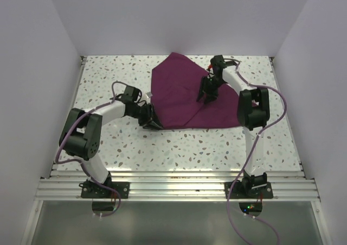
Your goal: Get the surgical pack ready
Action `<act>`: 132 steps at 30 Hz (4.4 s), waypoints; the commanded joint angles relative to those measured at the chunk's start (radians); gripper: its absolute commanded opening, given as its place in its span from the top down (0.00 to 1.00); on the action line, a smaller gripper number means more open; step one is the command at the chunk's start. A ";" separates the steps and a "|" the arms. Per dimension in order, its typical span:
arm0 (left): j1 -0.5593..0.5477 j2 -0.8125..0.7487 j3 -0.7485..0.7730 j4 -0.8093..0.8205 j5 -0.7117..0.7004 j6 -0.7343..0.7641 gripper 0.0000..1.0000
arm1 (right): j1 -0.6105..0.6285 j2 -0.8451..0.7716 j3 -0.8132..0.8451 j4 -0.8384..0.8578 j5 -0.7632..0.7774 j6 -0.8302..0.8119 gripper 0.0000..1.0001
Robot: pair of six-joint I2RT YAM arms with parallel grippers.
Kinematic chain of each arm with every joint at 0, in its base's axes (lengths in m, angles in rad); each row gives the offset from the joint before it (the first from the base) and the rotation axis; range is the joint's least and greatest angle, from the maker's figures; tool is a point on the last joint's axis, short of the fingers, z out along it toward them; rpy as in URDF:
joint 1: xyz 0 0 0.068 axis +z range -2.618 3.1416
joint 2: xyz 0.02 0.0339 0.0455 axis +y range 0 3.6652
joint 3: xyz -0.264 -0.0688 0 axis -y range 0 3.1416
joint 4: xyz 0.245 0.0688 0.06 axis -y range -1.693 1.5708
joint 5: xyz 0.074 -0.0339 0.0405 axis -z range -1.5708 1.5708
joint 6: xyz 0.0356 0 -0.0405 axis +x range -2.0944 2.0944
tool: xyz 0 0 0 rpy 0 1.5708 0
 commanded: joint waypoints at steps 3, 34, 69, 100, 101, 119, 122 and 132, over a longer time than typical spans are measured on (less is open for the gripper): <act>-0.003 -0.144 0.112 -0.106 -0.017 0.091 0.62 | -0.068 -0.076 0.073 -0.099 0.115 -0.021 0.35; 0.059 -0.159 0.122 -0.113 -0.017 0.187 0.55 | -0.508 -0.153 -0.312 0.196 0.400 0.026 0.26; 0.231 -0.199 0.204 -0.262 -0.187 0.209 0.54 | 0.207 -0.201 0.201 0.038 0.201 0.081 1.00; 0.229 -0.056 0.062 -0.107 -0.147 0.149 0.54 | 0.400 0.022 0.435 0.099 0.067 0.106 1.00; 0.229 -0.050 0.063 -0.106 -0.146 0.149 0.54 | 0.403 0.027 0.437 0.102 0.063 0.108 1.00; 0.229 -0.024 0.066 -0.107 -0.149 0.161 0.54 | 0.435 0.125 0.489 0.140 0.070 0.140 1.00; 0.229 -0.031 0.065 -0.112 -0.155 0.165 0.54 | 0.437 0.135 0.491 0.148 0.070 0.144 1.00; 0.231 -0.048 0.065 -0.130 -0.170 0.180 0.54 | 0.442 0.185 0.492 0.154 0.067 0.154 1.00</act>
